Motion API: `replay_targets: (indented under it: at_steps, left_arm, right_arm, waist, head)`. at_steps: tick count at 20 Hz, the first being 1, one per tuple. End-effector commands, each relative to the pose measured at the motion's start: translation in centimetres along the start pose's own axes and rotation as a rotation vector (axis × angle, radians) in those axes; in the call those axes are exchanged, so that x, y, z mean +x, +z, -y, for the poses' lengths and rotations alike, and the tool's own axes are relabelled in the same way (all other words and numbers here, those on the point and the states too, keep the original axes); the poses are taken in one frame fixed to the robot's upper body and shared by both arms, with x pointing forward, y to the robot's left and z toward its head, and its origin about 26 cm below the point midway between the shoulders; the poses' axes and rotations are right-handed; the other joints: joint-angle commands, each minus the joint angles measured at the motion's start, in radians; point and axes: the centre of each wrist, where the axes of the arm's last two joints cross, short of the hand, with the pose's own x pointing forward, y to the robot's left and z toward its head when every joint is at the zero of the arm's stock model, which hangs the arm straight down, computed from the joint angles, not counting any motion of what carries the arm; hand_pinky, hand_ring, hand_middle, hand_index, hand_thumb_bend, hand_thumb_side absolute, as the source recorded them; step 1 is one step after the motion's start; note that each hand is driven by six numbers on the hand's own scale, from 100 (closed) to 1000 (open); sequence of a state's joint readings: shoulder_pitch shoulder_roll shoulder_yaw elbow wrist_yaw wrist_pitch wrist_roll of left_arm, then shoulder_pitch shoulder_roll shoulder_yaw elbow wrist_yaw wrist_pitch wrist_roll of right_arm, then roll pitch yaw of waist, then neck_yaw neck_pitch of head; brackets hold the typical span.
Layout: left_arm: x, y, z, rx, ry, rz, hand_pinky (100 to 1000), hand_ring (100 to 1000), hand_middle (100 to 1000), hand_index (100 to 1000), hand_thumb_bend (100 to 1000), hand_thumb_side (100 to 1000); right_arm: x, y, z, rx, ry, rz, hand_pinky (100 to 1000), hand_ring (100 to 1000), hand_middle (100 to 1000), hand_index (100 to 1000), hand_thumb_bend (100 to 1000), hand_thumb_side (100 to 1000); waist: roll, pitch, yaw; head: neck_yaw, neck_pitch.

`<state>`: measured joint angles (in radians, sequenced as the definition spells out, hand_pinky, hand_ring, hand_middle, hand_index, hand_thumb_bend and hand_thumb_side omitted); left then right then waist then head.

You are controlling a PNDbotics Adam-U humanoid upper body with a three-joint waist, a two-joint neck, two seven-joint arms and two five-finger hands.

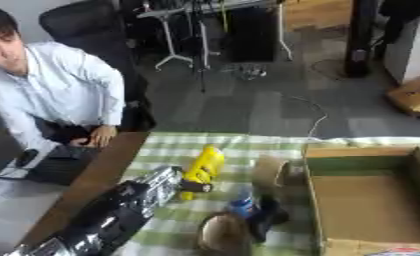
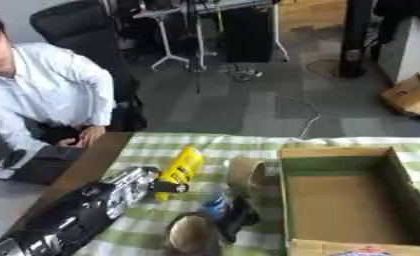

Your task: Pick up objects on the table and place them in the box.

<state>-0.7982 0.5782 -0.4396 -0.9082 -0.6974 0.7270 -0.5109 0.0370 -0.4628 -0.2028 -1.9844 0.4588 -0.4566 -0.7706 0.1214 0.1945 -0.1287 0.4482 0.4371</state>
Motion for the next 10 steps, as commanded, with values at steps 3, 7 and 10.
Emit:
replay_targets:
  at_steps: [3,7,10]
  left_arm:
    - [-0.21,0.36,-1.68,0.003,0.021,-0.044,646,646,543,673,157,943]
    - [-0.01,0.55,-1.98,0.016,0.011,-0.044,646,612,485,606,100,922]
    - [0.03,0.64,-2.19,0.019,0.009,-0.049,647,580,422,542,100,892]
  right_arm:
    - [0.22,-0.56,0.24,-0.109,-0.074,0.103,860,968,874,899,100,1000]
    - [0.22,-0.56,0.25,-0.11,-0.073,0.1,860,968,873,899,100,1000]
    - [0.2,-0.58,0.3,-0.112,-0.071,0.1,862,969,873,900,100,1000]
  waist:
    - [-0.003,-0.017,0.003]
    - [0.0,-0.019,0.005]
    - [0.0,-0.021,0.006]
  head:
    - [0.001,-0.002]
    - [0.001,0.0]
    - [0.001,0.0]
